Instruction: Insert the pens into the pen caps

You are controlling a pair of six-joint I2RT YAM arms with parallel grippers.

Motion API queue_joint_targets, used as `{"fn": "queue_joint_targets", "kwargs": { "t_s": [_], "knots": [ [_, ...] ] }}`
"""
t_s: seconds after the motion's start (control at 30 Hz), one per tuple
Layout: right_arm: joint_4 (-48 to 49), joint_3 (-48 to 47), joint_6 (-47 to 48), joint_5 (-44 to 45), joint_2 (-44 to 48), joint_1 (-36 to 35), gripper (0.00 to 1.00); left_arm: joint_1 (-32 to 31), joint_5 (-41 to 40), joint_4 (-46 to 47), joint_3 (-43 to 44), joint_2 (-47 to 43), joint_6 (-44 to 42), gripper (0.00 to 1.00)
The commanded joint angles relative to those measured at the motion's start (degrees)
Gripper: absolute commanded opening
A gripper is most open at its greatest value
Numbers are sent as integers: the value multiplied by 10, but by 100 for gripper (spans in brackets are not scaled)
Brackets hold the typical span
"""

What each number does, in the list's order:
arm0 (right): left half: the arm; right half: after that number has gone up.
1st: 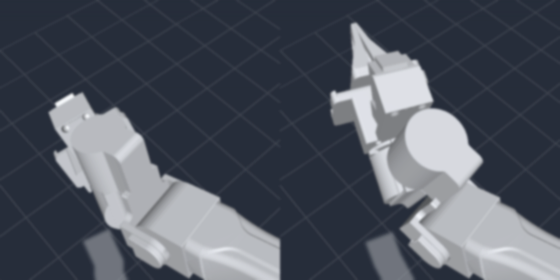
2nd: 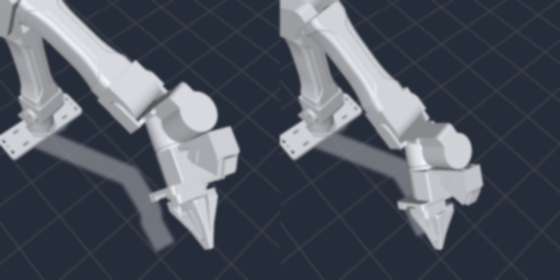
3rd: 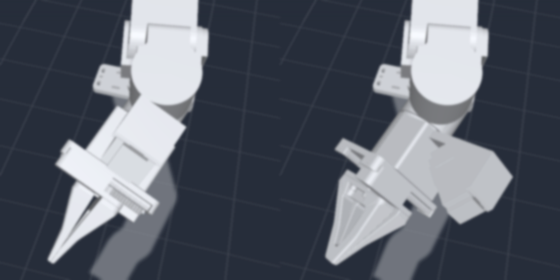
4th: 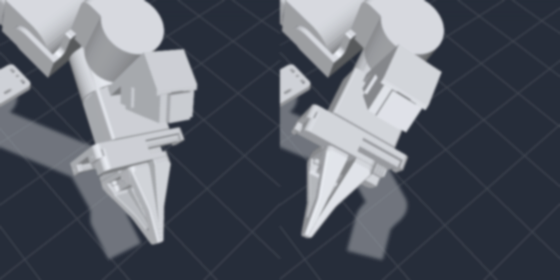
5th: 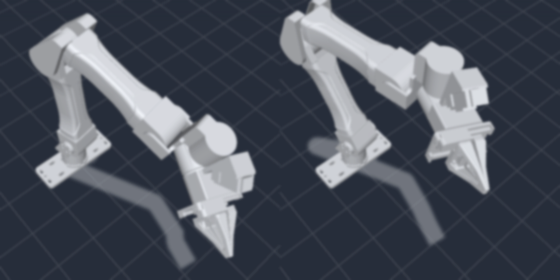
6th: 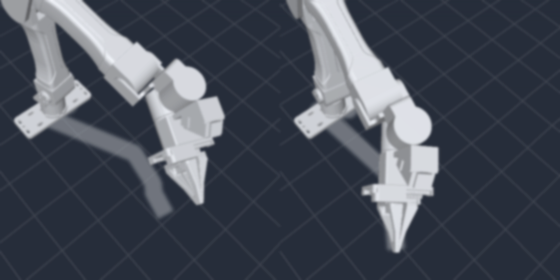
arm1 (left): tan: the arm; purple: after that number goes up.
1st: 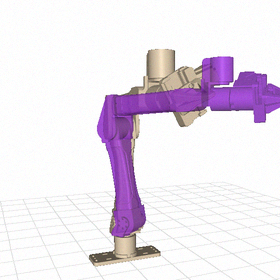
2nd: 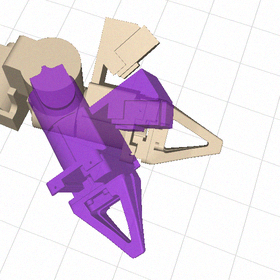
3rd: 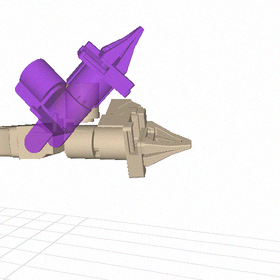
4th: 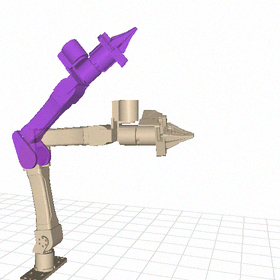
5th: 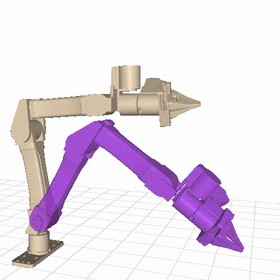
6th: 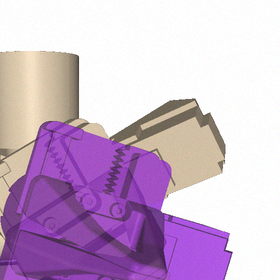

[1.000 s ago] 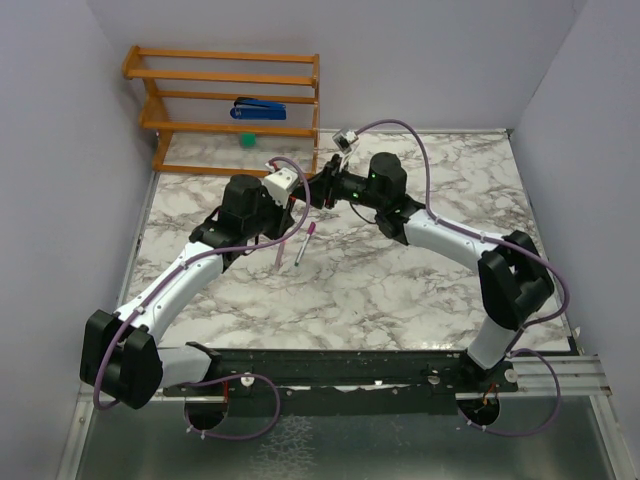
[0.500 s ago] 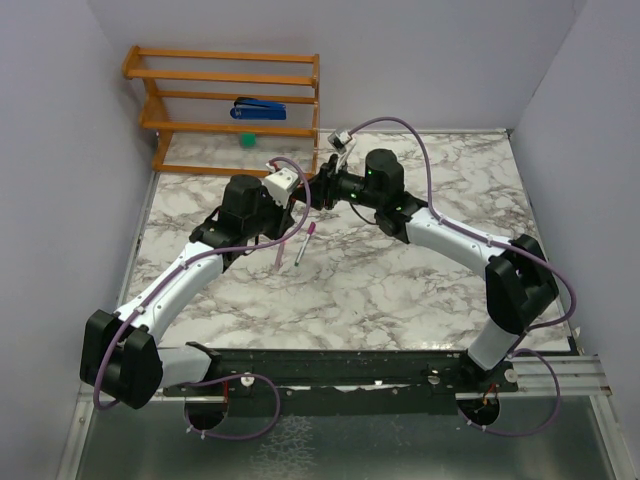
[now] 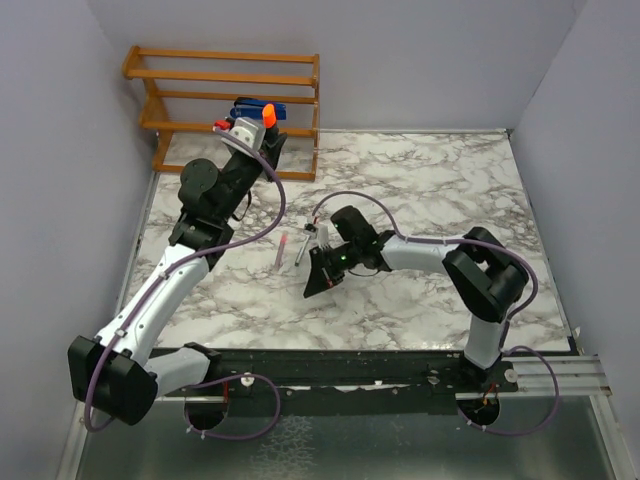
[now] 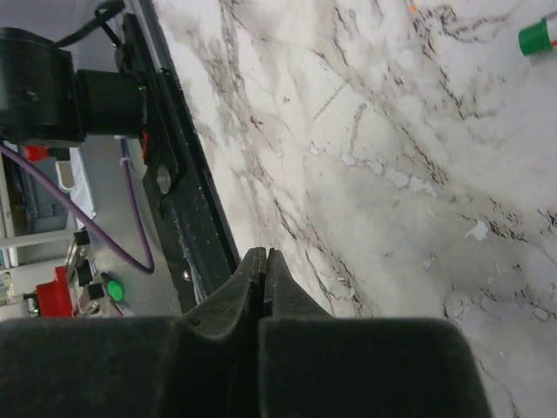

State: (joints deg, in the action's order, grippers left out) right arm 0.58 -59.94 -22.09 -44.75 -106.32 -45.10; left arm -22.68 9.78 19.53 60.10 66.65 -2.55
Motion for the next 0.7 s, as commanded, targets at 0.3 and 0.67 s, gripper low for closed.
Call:
{"fn": "queue_joint_targets", "kwargs": {
  "t_s": [0.3,0.67],
  "knots": [
    [39,-12,-12,7,110,43,23,2,13,28,-20,5,11,0],
    [126,-16,-12,94,227,141,57,3,261,-158,6,54,14,0]
  ]
}}
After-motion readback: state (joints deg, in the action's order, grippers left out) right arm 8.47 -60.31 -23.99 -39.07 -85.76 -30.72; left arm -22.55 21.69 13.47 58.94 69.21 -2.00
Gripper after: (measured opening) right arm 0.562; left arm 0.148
